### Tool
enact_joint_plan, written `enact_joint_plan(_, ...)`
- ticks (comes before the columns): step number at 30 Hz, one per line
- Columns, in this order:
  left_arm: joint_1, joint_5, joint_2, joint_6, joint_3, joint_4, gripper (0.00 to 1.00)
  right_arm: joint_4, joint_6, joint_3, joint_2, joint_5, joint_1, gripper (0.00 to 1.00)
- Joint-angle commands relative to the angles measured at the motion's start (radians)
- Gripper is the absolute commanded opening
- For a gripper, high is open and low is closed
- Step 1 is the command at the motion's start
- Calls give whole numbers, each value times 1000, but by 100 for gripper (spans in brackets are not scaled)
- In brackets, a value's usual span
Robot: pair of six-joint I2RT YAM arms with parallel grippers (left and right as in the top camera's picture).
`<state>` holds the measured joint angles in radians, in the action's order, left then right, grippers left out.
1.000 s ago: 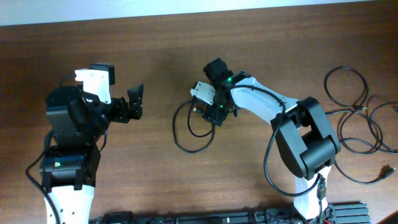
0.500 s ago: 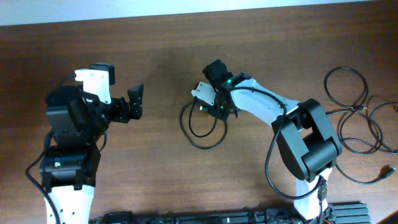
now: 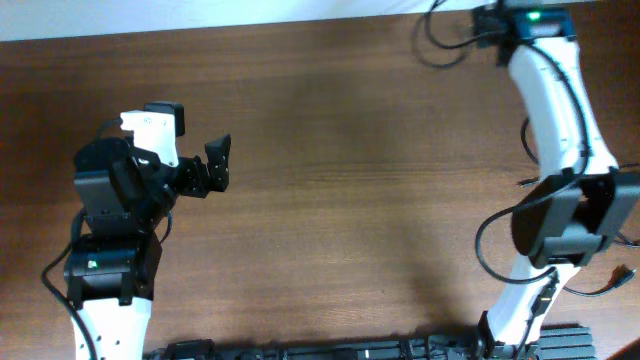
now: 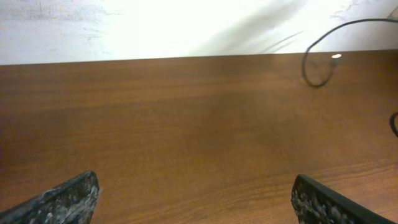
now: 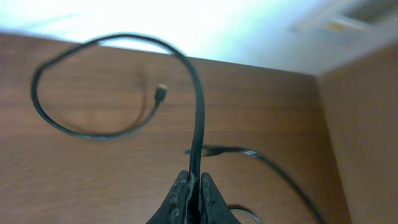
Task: Untangle cables
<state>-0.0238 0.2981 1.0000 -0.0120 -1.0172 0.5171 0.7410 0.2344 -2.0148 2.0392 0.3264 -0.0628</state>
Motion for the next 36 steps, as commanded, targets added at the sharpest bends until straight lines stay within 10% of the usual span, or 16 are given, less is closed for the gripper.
enact_joint_plan(1,-3,-4,0,-19,-2,-2,99,5,-138,-53,-32,-118,-156,4)
enact_joint_plan(10,-3,-4,0,-19,-2,-2,99,39,-173,-53,-32,-282,-460,4)
enact_joint_plan(14,-3,-4,0,-19,-2,-2,99,125,-162,-53,-32,-325,-468,58)
enact_joint_plan(15,-3,-4,0,-19,-2,-2,99,140,-163,-53,-32,-335,-468,99)
enact_joint_plan(20,-3,-4,0,-19,-2,-2,99,348,-168,-53,-39,-618,-468,99)
enact_joint_plan(36,-3,-4,0,-19,-2,-2,99,958,-172,-53,-249,-606,-186,99)
